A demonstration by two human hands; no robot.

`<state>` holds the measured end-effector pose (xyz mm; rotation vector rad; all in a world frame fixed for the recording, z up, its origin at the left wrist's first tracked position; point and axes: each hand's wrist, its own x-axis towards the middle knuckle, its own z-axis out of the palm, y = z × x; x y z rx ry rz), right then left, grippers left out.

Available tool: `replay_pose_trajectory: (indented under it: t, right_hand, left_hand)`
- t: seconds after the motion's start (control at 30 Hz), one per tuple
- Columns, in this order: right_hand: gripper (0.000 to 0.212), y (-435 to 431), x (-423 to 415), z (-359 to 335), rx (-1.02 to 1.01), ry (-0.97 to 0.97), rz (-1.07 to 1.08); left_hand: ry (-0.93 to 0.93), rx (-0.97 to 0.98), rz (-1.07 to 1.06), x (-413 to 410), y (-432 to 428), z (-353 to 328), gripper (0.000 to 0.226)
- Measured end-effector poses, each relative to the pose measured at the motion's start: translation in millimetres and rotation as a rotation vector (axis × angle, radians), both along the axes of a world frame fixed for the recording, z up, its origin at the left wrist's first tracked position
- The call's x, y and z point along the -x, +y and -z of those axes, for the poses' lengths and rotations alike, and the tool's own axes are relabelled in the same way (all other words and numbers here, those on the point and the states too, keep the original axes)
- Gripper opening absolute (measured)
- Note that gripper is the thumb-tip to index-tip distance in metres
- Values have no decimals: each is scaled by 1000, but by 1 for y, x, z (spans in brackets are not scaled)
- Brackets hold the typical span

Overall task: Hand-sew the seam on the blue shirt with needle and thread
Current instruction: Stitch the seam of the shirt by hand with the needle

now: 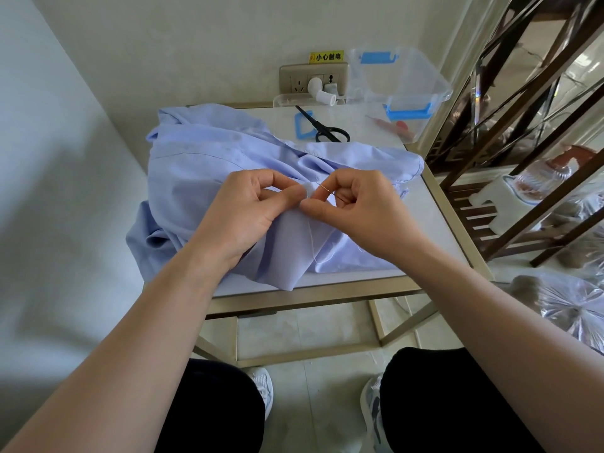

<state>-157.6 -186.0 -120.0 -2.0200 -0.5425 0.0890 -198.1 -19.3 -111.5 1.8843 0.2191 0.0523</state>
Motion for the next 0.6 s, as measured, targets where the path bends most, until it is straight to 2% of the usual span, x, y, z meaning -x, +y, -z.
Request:
replay_pose_trajectory:
  t: [0.1, 0.27, 0.37, 0.47, 0.6]
  right_hand:
    - [16, 1, -2, 1, 12, -16, 0]
    - [13, -9, -1, -10, 94, 99, -216]
    - [4, -11, -8, -8, -6, 122, -101]
    - [18, -16, -14, -11, -143, 154, -50]
    - [1, -22, -12, -19, -177, 135, -88]
  left_hand:
    - [11, 9, 16, 0, 2, 1, 9]
    - [-3, -3, -3, -2, 4, 3, 11]
    - [-6, 10, 20, -1, 5, 3, 11]
    - [-11, 28, 52, 1, 4, 2, 10]
    - [-14, 15, 83, 2, 5, 1, 13]
